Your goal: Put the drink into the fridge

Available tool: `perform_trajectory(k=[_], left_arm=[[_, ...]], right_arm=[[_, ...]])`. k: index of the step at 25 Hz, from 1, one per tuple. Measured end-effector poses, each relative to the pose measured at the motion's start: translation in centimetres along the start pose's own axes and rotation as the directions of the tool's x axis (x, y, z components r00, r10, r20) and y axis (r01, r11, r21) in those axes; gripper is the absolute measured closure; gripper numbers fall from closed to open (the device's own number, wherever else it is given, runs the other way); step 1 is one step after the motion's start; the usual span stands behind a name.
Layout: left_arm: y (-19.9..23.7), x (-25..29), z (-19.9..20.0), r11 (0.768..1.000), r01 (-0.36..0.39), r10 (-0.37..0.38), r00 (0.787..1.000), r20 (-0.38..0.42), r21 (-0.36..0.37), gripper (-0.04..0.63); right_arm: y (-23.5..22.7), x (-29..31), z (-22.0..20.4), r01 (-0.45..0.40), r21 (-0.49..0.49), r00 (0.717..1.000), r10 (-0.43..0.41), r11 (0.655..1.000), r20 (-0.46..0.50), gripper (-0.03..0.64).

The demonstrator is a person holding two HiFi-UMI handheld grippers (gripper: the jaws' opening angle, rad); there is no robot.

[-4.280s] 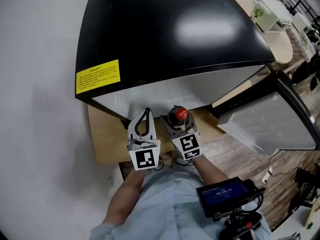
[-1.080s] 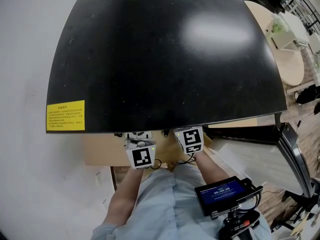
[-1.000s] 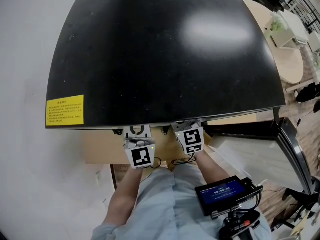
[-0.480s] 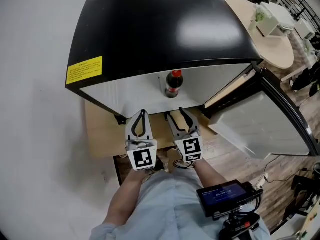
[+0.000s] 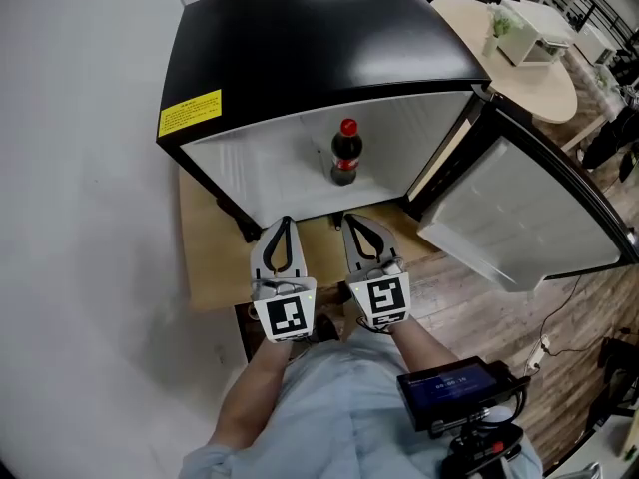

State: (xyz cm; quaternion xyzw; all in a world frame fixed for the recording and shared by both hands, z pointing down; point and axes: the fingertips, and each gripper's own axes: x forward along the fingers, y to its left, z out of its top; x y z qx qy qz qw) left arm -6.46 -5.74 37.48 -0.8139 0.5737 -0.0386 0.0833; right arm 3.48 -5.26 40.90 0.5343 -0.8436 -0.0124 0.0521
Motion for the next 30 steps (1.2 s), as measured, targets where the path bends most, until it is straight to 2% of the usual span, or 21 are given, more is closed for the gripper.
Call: perform_trajectory(k=[6,30], left_arm=[[-0.4,-1.0,1.7,1.0,0.021,-0.022,0.999,0.031,0.015,0.588],[-1.0,-1.7,1.7,1.0,0.018,-0.018,0.999,0.04,0.006,0.588]], right_arm=[[0.0,-0.5,1.3,0.009,-0.019,0.999,-0.009,1.0,0.036,0.612],[0.2,-1.3,2.0,0.02,-0.032,0.999,-0.018,0.999,0.051,0.612]])
